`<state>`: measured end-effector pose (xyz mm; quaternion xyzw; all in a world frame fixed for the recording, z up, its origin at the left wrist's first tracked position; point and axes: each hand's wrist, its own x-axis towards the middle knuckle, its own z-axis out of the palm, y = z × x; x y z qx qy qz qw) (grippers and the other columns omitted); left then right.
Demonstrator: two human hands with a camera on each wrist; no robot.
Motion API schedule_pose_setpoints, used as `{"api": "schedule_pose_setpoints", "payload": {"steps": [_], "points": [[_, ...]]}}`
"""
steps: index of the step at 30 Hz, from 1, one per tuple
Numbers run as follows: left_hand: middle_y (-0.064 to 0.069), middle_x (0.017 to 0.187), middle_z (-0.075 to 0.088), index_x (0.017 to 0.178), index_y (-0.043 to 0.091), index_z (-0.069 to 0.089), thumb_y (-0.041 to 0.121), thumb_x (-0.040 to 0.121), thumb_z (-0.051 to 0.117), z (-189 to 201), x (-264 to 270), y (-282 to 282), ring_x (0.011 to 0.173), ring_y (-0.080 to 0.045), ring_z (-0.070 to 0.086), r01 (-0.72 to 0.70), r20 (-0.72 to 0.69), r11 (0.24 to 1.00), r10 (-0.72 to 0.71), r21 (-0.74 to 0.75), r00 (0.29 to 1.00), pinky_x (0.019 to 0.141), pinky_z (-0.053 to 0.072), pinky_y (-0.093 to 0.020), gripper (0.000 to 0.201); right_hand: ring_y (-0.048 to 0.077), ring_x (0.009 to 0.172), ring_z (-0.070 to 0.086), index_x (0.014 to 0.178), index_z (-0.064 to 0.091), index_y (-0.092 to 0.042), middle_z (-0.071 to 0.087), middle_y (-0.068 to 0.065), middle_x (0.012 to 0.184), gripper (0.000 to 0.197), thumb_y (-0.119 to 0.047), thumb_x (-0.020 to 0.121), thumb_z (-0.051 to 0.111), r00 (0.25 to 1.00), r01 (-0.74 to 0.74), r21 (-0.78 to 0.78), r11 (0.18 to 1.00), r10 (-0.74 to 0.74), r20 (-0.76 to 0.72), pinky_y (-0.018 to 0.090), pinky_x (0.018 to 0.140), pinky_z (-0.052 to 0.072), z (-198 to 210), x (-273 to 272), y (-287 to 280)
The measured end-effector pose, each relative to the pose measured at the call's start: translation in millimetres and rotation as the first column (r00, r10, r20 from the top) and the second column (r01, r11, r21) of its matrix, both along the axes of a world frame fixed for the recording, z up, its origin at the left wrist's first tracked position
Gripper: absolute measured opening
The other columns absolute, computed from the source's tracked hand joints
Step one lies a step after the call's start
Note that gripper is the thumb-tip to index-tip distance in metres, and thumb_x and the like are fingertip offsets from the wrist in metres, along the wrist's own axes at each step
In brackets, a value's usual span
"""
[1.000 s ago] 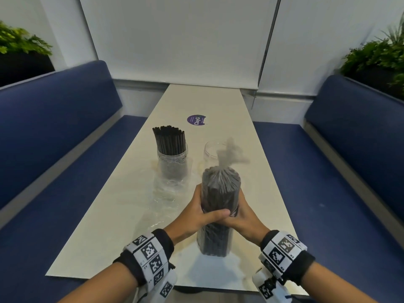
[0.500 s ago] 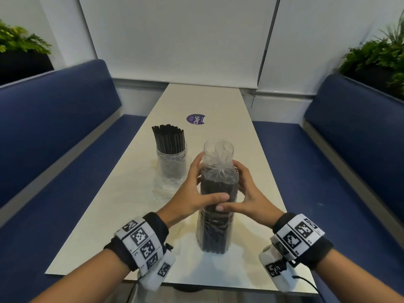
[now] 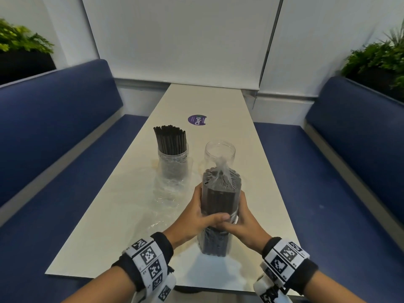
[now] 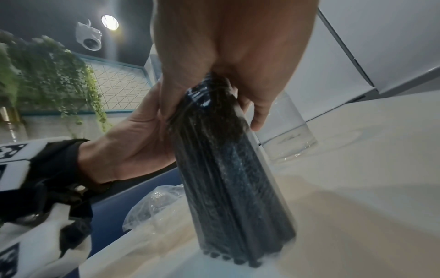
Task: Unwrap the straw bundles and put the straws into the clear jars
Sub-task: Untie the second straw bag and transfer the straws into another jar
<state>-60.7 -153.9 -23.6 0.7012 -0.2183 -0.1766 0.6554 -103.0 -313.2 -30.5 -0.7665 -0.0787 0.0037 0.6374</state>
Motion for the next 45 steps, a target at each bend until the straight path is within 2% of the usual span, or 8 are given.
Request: {"api": "schedule_pose_setpoints", "payload": {"steps": [9, 13, 19, 28, 30, 35, 39, 45], "points": [[0.014, 0.117, 0.053, 0.133, 0.016, 0.028, 0.011, 0.072, 0.077, 9.0, -0.7, 2.3, 0.098, 0.019, 0.054, 0.031, -0.001, 0.999, -0.031, 0.035, 1.000, 0.079, 0.045, -0.006, 0.079, -0.003, 0.112, 0.054, 0.130, 0.020, -0.023, 0.048, -0.006, 0.125, 0.085, -0.004, 0.067, 0.075, 1.000, -0.016, -0.034, 0.999, 0.016, 0.006, 0.016, 0.088, 0.049, 10.6, -0.8, -1.3], [0.013, 0.121, 0.056, 0.136, 0.023, 0.025, 0.006, 0.069, 0.079, 22.3, 7.5, -2.1, 0.108, 0.008, 0.058, 0.010, 0.034, 0.999, -0.008, -0.052, 0.999, 0.084, 0.048, -0.013, 0.088, -0.001, 0.114, 0.055, 0.135, 0.017, -0.013, 0.047, -0.006, 0.128, 0.091, -0.010, 0.065, 0.074, 0.994, 0.034, 0.057, 0.998, -0.039, 0.100, 0.016, 0.086, 0.049, 21.8, 4.6, 2.2], [0.010, 0.125, 0.058, 0.122, 0.042, 0.035, 0.033, 0.057, 0.084, 9.6, 13.2, -3.0, 0.116, -0.005, 0.057, -0.004, 0.027, 1.000, 0.004, -0.015, 1.000, 0.097, 0.049, -0.029, 0.082, -0.005, 0.112, 0.054, 0.126, 0.024, -0.028, 0.049, -0.005, 0.124, 0.078, -0.008, 0.069, 0.072, 0.996, 0.059, -0.001, 0.998, -0.059, 0.065, 0.014, 0.087, 0.047, 1.8, 7.2, 4.9], [0.011, 0.125, 0.055, 0.118, 0.044, 0.030, 0.031, 0.060, 0.084, -7.7, 17.5, -0.9, 0.112, 0.005, 0.055, 0.031, 0.022, 0.998, -0.033, 0.052, 0.999, 0.093, 0.047, -0.019, 0.081, 0.000, 0.117, 0.052, 0.128, 0.022, -0.033, 0.049, -0.007, 0.127, 0.081, -0.010, 0.070, 0.074, 0.998, 0.064, -0.048, 0.997, -0.064, 0.000, 0.027, 0.098, 0.048, -15.7, 8.3, 5.3], [0.012, 0.126, 0.052, 0.119, 0.043, 0.028, 0.020, 0.067, 0.082, -6.7, 16.0, 1.4, 0.109, 0.012, 0.054, 0.066, 0.026, 0.996, -0.068, 0.056, 0.997, 0.087, 0.045, -0.011, 0.078, -0.006, 0.115, 0.050, 0.126, 0.021, -0.036, 0.047, -0.007, 0.126, 0.083, -0.005, 0.070, 0.074, 0.999, 0.050, -0.057, 0.997, -0.051, -0.008, 0.019, 0.094, 0.048, -14.2, 6.7, 4.9], [0.026, 0.136, 0.035, 0.124, 0.061, 0.011, 0.033, 0.061, 0.084, 14.5, 22.1, 4.3, 0.121, 0.012, 0.042, 0.028, 0.119, 0.999, -0.031, 0.023, 0.992, 0.094, 0.040, -0.008, 0.100, -0.009, 0.114, 0.050, 0.136, 0.020, -0.025, 0.046, -0.013, 0.129, 0.094, -0.002, 0.066, 0.079, 0.999, 0.027, 0.002, 1.000, -0.027, 0.033, 0.010, 0.085, 0.046, 9.7, 11.2, -2.5], [0.009, 0.136, 0.049, 0.132, 0.050, 0.021, 0.021, 0.061, 0.085, 8.6, 20.5, -5.7, 0.124, -0.004, 0.051, 0.015, 0.101, 0.999, -0.011, -0.044, 0.995, 0.098, 0.045, -0.022, 0.100, -0.002, 0.112, 0.055, 0.130, 0.024, -0.029, 0.050, -0.007, 0.126, 0.088, 0.008, 0.067, 0.074, 0.997, 0.049, 0.011, 0.999, -0.049, 0.064, 0.014, 0.086, 0.048, 2.0, 14.2, 3.1], [0.004, 0.128, 0.055, 0.125, 0.041, 0.030, 0.027, 0.054, 0.088, -22.4, 15.5, -4.7, 0.117, -0.004, 0.056, -0.012, 0.025, 0.999, 0.011, 0.031, 1.000, 0.091, 0.049, -0.020, 0.093, 0.005, 0.117, 0.053, 0.123, 0.030, -0.036, 0.050, 0.003, 0.129, 0.079, -0.004, 0.068, 0.077, 0.993, 0.108, 0.004, 0.994, -0.108, 0.037, 0.021, 0.093, 0.048, -24.3, 7.6, 9.1]]}}
